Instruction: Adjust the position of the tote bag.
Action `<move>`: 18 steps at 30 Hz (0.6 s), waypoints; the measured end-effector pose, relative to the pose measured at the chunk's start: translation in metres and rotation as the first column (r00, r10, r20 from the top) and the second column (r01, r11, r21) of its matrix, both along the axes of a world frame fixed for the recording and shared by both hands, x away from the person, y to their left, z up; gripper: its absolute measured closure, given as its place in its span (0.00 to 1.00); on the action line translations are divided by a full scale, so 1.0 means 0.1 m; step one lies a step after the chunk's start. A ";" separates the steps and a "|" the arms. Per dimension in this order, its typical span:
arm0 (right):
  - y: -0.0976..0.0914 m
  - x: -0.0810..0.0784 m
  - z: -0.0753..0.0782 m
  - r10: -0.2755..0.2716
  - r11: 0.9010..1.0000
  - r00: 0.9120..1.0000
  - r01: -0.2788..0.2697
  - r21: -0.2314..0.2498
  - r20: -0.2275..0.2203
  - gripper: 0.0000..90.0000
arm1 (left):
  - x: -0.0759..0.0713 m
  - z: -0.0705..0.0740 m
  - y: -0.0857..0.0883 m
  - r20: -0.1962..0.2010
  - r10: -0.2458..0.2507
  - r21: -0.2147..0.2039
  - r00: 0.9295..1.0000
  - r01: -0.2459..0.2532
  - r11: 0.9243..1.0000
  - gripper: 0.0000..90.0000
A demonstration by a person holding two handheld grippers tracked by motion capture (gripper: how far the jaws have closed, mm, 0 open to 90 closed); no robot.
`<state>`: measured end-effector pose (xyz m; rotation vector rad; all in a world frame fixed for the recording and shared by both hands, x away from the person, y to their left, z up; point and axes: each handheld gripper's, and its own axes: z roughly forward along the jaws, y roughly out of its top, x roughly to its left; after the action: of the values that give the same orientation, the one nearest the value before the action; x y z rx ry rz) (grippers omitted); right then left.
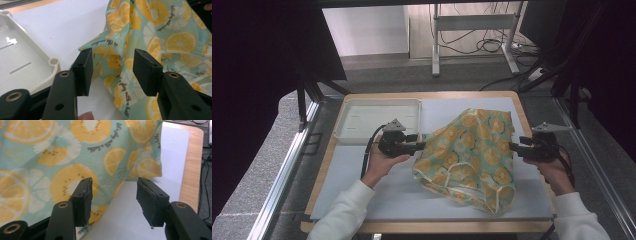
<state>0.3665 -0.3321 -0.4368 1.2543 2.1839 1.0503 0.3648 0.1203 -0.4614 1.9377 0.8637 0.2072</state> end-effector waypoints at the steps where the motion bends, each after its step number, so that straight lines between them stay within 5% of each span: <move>1: 0.00 -0.02 0.00 0.003 1.000 1.000 -0.003 0.000 0.003 0.52 | 0.00 -0.01 0.01 0.000 0.003 0.005 1.000 -0.003 1.000 0.56; 18: 0.04 -0.24 0.01 0.034 0.999 0.999 -0.034 0.013 0.023 0.51 | -0.09 -0.06 0.14 0.022 0.025 0.035 0.999 -0.026 0.999 0.54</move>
<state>0.3430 -0.3278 -0.4355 1.2090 2.1915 1.0894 0.3558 0.1343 -0.4676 1.9546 0.8765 0.2594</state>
